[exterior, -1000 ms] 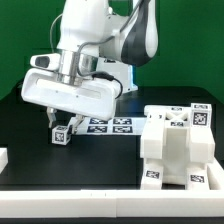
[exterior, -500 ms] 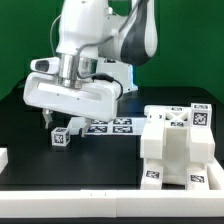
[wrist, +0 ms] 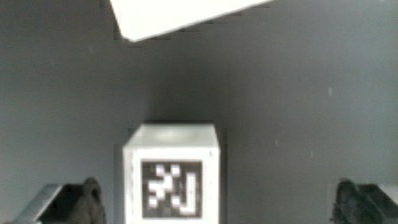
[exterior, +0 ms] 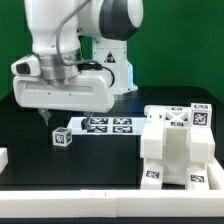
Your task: Assemble chair
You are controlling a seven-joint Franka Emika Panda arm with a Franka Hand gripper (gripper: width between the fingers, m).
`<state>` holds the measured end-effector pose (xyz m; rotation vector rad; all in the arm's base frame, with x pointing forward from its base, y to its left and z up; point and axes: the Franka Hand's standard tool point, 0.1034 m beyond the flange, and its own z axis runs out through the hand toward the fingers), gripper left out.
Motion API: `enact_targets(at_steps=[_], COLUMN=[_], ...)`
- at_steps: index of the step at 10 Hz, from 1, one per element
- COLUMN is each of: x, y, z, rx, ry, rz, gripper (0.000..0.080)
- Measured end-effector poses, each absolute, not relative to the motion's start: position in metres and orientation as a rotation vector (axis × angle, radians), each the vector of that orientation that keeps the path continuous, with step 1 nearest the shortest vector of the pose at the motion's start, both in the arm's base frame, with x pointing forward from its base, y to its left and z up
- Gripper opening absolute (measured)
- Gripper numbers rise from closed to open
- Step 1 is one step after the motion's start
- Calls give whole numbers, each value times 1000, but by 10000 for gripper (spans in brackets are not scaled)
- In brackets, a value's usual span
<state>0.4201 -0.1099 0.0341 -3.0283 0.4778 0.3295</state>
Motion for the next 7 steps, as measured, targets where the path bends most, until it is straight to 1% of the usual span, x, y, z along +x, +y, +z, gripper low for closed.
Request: enact_targets(at_steps=[2,4,5,7], x=[434,450,450,448], y=[-114,-120,-119,-120], z=[39,38,39,35], rx=[-2953,-2860,-2812,-2757], ry=[469,467,465,461], rz=[537,747,861,977], gripper=[649,649,649,649])
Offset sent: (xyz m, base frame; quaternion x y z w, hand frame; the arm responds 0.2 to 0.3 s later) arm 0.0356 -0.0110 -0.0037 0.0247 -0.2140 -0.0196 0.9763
